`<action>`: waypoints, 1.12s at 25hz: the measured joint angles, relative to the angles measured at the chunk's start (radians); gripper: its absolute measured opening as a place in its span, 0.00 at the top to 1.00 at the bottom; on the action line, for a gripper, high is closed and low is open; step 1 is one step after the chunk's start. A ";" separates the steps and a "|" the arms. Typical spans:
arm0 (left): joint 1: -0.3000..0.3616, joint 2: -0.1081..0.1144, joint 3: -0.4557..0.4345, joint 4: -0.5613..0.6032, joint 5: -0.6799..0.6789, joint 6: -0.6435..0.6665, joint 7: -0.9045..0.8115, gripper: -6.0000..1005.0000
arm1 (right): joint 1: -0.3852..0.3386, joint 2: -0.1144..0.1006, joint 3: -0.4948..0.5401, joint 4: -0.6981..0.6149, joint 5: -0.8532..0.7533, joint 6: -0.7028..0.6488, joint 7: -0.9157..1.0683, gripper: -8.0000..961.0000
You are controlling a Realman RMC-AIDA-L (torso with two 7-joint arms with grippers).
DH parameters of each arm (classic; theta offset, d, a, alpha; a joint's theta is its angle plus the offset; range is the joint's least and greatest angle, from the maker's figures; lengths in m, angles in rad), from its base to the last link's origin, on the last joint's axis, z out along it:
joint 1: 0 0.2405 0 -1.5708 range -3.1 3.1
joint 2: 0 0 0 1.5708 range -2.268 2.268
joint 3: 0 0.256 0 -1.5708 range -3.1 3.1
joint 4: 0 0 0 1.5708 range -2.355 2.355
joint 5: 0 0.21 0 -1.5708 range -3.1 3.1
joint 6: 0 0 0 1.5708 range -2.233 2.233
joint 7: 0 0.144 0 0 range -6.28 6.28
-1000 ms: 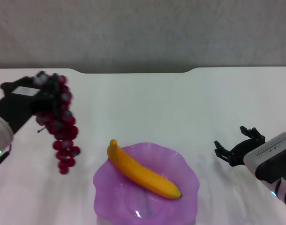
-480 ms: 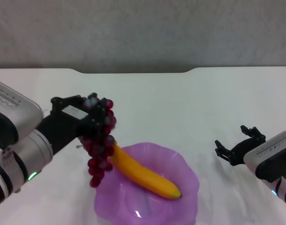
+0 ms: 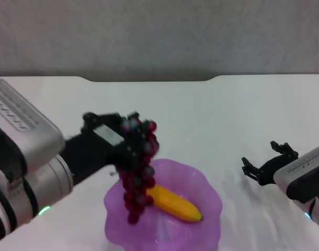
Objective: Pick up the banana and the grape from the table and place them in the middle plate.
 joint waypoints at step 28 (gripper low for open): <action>-0.255 -0.147 -0.286 -0.381 -0.352 -0.559 0.364 0.84 | 0.013 0.000 -0.002 0.000 -0.001 0.000 0.009 0.07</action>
